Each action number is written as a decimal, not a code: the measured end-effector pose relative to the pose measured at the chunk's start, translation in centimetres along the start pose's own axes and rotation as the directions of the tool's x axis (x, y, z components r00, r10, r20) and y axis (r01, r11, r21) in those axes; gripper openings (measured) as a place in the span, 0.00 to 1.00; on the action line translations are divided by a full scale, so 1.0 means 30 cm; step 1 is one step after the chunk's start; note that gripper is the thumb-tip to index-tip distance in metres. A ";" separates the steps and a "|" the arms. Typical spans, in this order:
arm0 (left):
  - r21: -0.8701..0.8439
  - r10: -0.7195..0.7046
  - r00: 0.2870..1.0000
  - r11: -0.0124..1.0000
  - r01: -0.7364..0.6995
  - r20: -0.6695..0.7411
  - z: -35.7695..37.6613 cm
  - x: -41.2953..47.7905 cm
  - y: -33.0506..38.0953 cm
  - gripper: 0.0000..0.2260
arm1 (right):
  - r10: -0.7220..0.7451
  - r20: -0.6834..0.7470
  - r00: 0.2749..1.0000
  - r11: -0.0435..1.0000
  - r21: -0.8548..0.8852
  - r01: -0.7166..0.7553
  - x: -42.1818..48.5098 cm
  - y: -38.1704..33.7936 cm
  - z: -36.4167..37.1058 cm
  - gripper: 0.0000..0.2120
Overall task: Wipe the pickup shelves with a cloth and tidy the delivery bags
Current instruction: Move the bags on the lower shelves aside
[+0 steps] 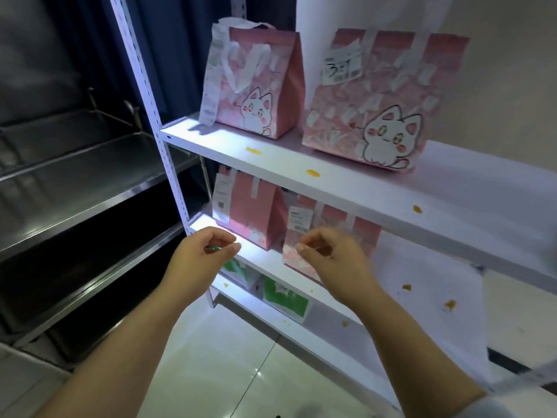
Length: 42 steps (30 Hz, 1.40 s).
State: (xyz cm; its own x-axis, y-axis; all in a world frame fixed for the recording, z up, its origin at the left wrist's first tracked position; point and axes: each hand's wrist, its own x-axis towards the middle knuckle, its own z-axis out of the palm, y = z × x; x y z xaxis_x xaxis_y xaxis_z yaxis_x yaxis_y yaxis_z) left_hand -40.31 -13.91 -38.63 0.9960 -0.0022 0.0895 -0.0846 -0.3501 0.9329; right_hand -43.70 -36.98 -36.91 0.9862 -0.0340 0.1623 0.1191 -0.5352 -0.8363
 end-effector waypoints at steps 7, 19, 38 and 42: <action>0.057 -0.062 0.997 0.997 0.060 0.041 -0.116 0.224 -0.187 0.01 | 0.033 0.087 0.996 0.999 -0.004 -0.033 0.209 0.008 0.230 0.02; 0.168 -0.055 0.943 0.986 0.000 0.327 -0.337 0.798 -0.482 0.04 | 0.274 -0.064 0.960 0.961 0.055 -0.270 0.578 0.026 0.708 0.04; 0.098 -0.142 0.913 0.989 0.112 0.384 -0.103 1.106 -1.026 0.20 | 0.497 -0.217 0.840 0.867 0.083 -0.492 0.838 0.445 1.143 0.08; 0.077 -0.139 0.925 0.990 0.119 0.354 -0.067 1.170 -1.063 0.28 | 0.411 -0.253 0.876 0.908 0.030 -0.417 0.922 0.478 1.191 0.15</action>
State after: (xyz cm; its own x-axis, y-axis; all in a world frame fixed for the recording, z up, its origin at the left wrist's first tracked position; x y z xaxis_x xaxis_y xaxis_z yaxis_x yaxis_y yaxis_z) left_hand -2.72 -0.94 -64.55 0.9431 -0.2855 -0.1703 0.0370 -0.4192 0.9071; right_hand -10.61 -15.44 -63.11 0.8837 -0.4630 -0.0687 -0.2995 -0.4467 -0.8431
